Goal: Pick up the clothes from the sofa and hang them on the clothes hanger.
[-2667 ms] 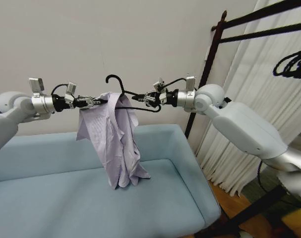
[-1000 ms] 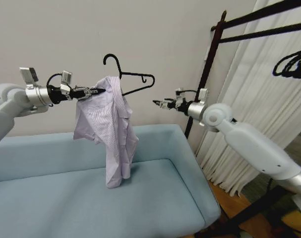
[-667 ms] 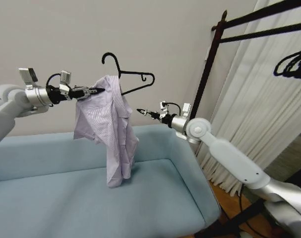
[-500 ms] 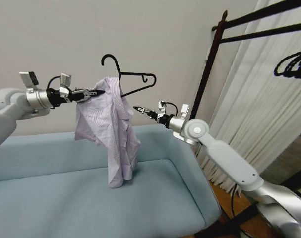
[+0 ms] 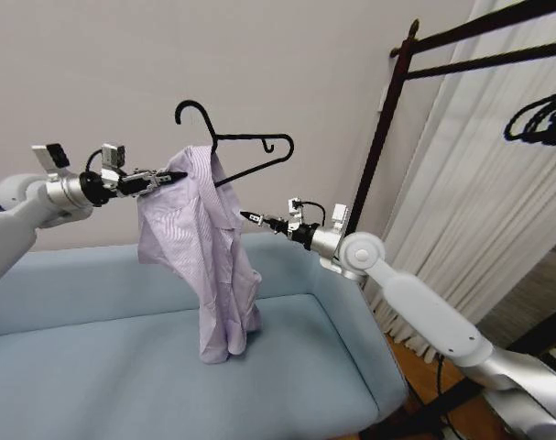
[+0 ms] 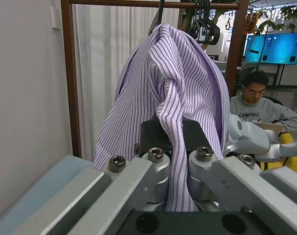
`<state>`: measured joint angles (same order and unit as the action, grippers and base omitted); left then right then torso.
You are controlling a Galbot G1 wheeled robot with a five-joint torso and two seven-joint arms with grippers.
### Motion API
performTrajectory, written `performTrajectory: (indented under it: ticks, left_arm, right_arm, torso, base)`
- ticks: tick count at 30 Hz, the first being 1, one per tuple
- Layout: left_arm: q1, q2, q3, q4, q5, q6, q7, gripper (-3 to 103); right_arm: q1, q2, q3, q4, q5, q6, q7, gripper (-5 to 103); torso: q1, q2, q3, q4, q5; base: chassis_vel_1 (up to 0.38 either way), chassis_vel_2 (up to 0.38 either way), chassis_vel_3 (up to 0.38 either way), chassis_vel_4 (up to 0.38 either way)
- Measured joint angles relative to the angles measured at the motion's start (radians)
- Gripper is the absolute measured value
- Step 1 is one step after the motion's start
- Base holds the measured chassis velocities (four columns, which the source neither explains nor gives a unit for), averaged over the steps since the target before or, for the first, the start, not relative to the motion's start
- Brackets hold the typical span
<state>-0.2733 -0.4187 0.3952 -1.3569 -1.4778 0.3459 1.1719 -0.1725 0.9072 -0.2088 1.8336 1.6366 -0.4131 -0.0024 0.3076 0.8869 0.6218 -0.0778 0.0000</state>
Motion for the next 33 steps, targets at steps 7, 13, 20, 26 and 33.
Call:
performTrajectory:
  ticks: [7, 13, 20, 26, 33]
  left_arm:
    - [-0.002, 0.006, 0.000, -0.008, -0.002, 0.002, -0.004, 2]
    - [-0.009, 0.004, 0.000, -0.010, -0.003, 0.004, -0.012, 2]
    - [-0.010, 0.006, -0.001, -0.014, -0.004, 0.005, -0.018, 2]
    - [-0.009, 0.012, -0.008, -0.016, -0.006, 0.005, -0.021, 2]
    - [0.010, 0.015, -0.029, -0.027, -0.009, 0.008, -0.031, 2]
  right_arm:
    - [0.012, 0.016, -0.012, -0.012, 0.001, 0.009, 0.005, 100]
    - [0.015, 0.017, -0.019, -0.014, 0.005, 0.021, 0.002, 83]
    - [0.034, 0.024, -0.045, -0.016, 0.010, 0.036, 0.001, 61]
    - [0.049, 0.025, -0.056, -0.021, 0.009, 0.041, 0.005, 39]
    - [0.063, 0.028, -0.060, -0.020, 0.015, 0.046, 0.034, 13]
  torso:
    - [0.000, 0.000, 0.000, 0.0001, 0.0000]
    - [0.000, 0.000, 0.000, -0.0002, 0.0000]
    - [0.000, 0.000, 0.000, -0.0001, 0.0000]
    - [0.000, 0.000, 0.000, -0.0001, 0.0000]
    - [0.000, 0.000, 0.000, -0.0002, 0.0000]
  base:
    - [0.000, 0.000, 0.000, 0.000]
    - [0.000, 0.000, 0.000, 0.000]
    - [0.000, 0.000, 0.000, 0.000]
    - [0.000, 0.000, 0.000, 0.000]
    - [0.000, 0.000, 0.000, 0.000]
